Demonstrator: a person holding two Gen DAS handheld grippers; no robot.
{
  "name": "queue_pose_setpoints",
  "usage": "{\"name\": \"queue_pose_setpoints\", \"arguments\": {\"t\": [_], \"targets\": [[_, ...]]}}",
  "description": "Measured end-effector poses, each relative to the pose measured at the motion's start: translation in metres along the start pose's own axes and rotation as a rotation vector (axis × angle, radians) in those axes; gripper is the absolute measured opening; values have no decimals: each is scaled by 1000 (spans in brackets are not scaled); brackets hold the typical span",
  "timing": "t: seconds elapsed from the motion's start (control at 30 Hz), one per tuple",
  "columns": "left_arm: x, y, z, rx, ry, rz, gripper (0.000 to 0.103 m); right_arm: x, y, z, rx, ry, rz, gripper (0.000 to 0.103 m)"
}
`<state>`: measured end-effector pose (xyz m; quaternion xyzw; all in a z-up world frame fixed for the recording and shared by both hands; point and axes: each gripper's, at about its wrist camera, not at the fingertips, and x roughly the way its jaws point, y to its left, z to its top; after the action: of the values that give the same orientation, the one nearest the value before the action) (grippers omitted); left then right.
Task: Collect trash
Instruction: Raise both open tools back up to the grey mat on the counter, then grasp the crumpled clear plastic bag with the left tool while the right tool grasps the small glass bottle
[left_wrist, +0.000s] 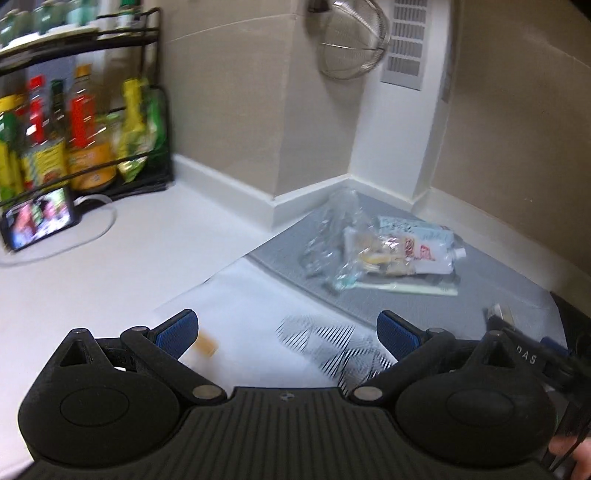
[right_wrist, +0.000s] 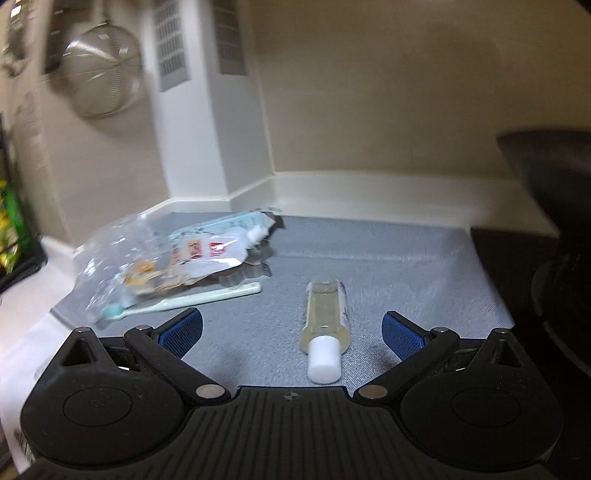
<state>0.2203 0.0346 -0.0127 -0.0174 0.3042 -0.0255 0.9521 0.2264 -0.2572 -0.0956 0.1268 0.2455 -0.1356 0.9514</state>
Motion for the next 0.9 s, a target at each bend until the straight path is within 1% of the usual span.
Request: {"name": "queue_pose_setpoints", "arguments": {"t": [0.1,0.13,0.2,0.23,0.27,0.33,0.37,0.4,0.47,0.53,0.63,0.73,0.8,0.9], "targets": [[25,-19,12,45,-6,-14,103,19,-14,-5,87,57,0,103],[33,-25,15,60,-13,-19,103,26,-19,-6,122,93,-1,103],[50,-39,21,99,-27,-43,103,24,-20,-4,133,70,-4,103],[59,-46,25,117,-23,-60,103,21,-19,-3,128,45,1,103],[68,-53,28,131,-15,-83,103,19,-17,-4,122,38,5,103],[85,-68,32,158,-2,-126,103,24,-16,-4,117,76,6,103],[93,-77,34,176,-4,-134,103,29,-16,-5,119,101,2,103],[100,-85,35,201,-12,-135,103,32,-16,-6,111,106,-5,103],[114,-102,37,256,-27,-109,103,33,-15,-5,98,107,-21,103],[129,-114,38,303,-25,-101,103,34,-16,-5,101,106,-21,103],[154,-130,36,383,17,-133,103,34,-15,-5,98,109,-24,103],[178,-146,33,488,66,-109,103,35,-15,-5,93,112,-28,103],[189,-150,32,531,67,-94,103,34,-15,-5,90,113,-30,103],[202,-155,30,580,91,-110,103,35,-13,-5,83,116,-35,103]]}}
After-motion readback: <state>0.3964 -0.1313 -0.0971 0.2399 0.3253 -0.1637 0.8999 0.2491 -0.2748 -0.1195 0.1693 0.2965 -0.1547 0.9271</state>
